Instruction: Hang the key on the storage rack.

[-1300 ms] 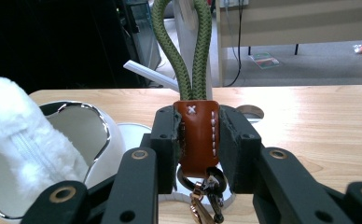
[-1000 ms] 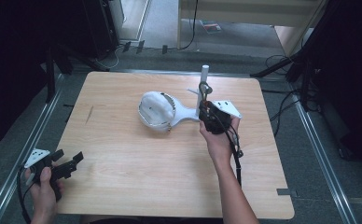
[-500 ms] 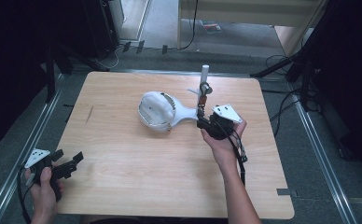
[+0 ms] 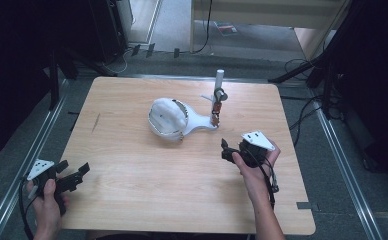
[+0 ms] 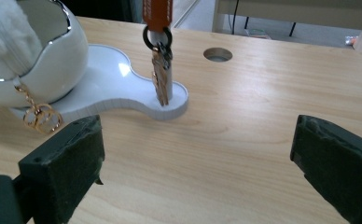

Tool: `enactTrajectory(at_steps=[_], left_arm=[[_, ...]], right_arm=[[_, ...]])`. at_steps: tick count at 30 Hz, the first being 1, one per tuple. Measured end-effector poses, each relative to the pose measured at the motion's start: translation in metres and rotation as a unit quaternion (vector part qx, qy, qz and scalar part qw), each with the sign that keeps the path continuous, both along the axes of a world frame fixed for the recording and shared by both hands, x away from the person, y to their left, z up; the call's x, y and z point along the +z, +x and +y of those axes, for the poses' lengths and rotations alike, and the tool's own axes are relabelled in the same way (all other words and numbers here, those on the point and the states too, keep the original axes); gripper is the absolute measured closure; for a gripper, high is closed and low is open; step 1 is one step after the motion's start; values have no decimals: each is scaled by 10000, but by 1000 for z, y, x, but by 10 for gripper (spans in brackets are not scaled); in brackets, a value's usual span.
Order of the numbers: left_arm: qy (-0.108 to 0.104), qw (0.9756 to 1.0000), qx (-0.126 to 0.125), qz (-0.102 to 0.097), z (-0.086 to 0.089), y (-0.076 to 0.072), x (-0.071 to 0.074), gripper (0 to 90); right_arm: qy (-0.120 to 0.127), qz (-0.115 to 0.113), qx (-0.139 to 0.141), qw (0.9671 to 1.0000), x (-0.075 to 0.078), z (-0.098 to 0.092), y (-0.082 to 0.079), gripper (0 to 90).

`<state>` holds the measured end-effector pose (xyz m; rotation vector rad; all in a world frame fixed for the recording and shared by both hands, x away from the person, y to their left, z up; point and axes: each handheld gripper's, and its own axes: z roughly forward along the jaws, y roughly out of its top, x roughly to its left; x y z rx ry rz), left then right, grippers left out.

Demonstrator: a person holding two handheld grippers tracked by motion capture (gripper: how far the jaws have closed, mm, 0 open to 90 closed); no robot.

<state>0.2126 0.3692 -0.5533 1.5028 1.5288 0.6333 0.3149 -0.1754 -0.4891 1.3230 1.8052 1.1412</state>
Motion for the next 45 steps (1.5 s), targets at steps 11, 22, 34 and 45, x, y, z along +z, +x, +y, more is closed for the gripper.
enactTrajectory(at_steps=[11, 22, 34, 45], left_arm=[[9, 10000, -1, 8, 0, 0, 0, 143], [30, 10000, -6, 36, 0, 0, 0, 143], [41, 10000, 13, 27, -1, 0, 0, 143], [58, 10000, 9, 27, -1, 1, 0, 143]], right_arm=[[73, 94, -62, 9999, -16, -32, -23, 3], [-25, 230, -353, 9991, -27, -73, -44, 3], [13, 328, -661, 9973, -38, -113, -65, 3], [138, 429, -810, 9957, -51, -141, -84, 4]])
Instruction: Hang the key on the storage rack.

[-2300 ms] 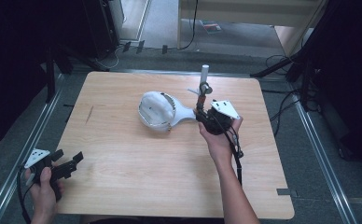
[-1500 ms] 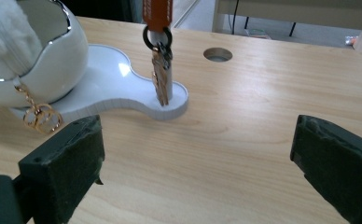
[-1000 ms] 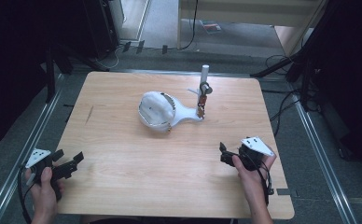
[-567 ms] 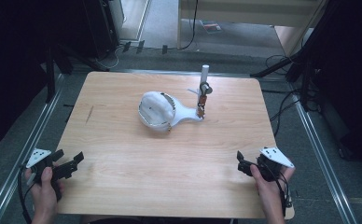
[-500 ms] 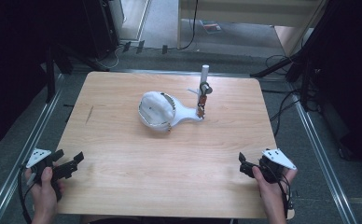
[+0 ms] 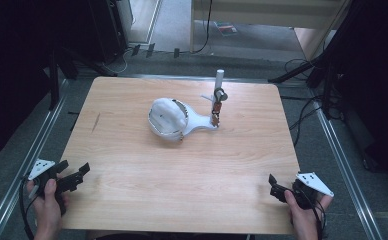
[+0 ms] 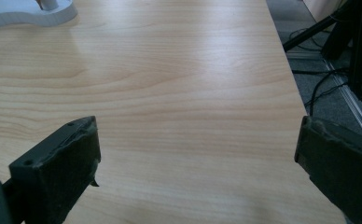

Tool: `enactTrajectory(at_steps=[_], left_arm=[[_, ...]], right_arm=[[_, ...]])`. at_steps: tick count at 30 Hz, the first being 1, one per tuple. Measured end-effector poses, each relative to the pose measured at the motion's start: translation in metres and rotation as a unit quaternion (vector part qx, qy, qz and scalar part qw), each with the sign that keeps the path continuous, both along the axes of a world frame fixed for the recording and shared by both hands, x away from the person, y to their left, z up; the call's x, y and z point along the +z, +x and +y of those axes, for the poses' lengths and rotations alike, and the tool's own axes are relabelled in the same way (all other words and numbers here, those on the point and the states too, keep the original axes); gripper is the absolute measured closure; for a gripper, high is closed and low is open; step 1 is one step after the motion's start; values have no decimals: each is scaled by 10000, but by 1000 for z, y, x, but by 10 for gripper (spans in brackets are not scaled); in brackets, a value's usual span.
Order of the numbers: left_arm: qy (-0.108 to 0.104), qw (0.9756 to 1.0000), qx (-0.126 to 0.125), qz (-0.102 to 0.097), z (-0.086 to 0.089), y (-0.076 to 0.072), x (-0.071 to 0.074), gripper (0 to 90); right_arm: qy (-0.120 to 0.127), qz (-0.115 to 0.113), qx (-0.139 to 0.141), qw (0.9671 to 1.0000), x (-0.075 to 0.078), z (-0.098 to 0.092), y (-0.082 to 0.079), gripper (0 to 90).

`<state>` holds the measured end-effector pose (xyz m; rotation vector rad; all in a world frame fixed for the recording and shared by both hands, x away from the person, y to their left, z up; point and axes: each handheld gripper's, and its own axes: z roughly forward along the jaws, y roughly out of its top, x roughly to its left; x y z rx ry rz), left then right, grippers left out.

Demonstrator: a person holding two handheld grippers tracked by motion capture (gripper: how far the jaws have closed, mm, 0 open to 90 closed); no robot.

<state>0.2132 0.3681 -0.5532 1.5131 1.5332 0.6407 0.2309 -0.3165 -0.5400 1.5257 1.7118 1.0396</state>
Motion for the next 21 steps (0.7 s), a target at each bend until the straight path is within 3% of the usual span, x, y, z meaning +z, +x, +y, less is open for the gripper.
enactTrajectory(at_steps=[15, 21], left_arm=[[40, 10000, 0, -15, -1, 0, 0, 143], [42, 10000, -5, -11, -1, 0, 0, 143]], right_arm=[[172, -52, -210, 9996, -7, -25, -21, 6], [199, -105, -213, 9995, -7, -25, -26, 8]])
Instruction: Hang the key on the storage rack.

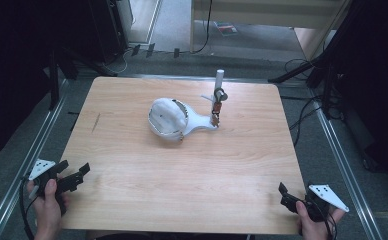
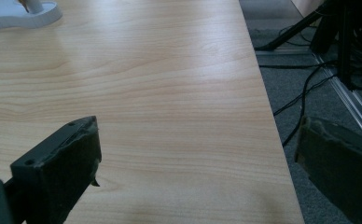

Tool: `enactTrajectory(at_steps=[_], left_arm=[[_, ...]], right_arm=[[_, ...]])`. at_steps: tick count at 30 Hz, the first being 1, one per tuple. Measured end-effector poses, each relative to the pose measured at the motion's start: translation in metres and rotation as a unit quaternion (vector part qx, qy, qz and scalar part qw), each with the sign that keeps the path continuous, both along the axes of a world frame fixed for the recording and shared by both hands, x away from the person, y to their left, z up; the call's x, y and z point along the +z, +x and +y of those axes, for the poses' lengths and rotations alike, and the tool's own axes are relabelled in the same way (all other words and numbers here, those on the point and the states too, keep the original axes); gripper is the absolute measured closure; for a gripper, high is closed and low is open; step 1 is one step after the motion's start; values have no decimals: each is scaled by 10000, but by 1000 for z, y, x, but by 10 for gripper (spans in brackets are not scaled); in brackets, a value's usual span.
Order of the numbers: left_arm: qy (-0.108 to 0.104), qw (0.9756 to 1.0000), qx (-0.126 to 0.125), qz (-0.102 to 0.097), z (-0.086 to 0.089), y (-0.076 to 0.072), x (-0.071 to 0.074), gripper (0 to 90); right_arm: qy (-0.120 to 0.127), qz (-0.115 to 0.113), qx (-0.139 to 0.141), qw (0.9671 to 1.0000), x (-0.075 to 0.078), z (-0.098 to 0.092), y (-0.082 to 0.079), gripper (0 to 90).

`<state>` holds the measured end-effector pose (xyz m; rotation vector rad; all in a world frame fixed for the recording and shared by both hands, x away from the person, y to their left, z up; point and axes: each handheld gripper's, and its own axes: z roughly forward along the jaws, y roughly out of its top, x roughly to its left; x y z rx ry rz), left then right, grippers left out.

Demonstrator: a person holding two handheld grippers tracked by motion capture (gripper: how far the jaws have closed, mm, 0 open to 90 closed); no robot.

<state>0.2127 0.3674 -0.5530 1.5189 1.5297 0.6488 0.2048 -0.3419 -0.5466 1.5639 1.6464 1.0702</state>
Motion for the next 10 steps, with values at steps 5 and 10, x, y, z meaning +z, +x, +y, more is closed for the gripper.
enactTrajectory(at_steps=[5, 10], left_arm=[[7, 10000, -3, -7, 0, 0, 0, 143], [-11, 10000, -7, 14, -1, 1, 0, 144]], right_arm=[[112, -30, -68, 9999, 0, -2, -4, 8], [52, -14, -73, 10000, 0, -1, -3, 8]])
